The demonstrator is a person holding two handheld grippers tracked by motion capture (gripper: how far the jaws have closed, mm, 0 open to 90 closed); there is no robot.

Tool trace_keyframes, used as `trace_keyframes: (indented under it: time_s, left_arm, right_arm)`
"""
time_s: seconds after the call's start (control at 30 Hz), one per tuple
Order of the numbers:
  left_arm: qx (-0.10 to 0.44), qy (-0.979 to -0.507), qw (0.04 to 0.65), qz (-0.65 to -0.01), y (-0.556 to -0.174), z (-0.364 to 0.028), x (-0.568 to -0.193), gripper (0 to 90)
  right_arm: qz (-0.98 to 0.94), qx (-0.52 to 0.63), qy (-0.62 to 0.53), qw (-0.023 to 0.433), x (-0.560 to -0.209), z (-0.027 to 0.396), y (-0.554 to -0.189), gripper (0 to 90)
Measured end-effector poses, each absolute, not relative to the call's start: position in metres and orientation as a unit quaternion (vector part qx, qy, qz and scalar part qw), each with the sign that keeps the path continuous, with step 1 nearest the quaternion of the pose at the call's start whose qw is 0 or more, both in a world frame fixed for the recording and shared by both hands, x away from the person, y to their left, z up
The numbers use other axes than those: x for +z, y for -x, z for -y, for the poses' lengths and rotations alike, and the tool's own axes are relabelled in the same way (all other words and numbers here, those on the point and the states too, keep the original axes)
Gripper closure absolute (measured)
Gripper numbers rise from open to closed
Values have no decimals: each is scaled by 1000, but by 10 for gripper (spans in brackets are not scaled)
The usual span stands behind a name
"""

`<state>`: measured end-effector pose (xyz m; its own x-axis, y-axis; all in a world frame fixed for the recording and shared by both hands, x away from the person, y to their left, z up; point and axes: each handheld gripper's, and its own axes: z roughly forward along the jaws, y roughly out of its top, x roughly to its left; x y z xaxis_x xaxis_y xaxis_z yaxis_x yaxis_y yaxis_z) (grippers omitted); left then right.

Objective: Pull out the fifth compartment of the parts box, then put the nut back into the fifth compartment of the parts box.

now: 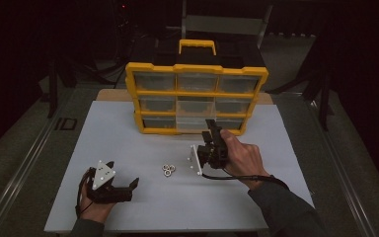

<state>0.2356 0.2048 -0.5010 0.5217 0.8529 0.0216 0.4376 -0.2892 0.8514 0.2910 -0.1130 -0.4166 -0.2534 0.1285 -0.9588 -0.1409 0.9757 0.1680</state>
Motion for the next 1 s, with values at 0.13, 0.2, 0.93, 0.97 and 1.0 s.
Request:
trace_keyframes:
  time_s: [0.13,0.2,0.93,0.97,1.0]
  left_arm:
    - [247,-764,420,-422,-236,-205,-501,0]
    - [246,-764,420,-422,-236,-205,-501,0]
    - [245,-768,417,-421,-237,-204,-502,0]
    - [244,-768,417,-421,-237,-204,-502,0]
    - [244,-768,417,-421,-237,-204,-502,0]
  right_arm:
    - [-789,139,-29,598,-413,123,-291,454]
    - [-795,156,-49,585,-412,129,-292,448]
    - [-819,351,-276,361,-410,196,-307,335]
    - [-817,357,-285,352,-409,198,-307,325]
    - [-817,363,-293,340,-409,201,-308,315]
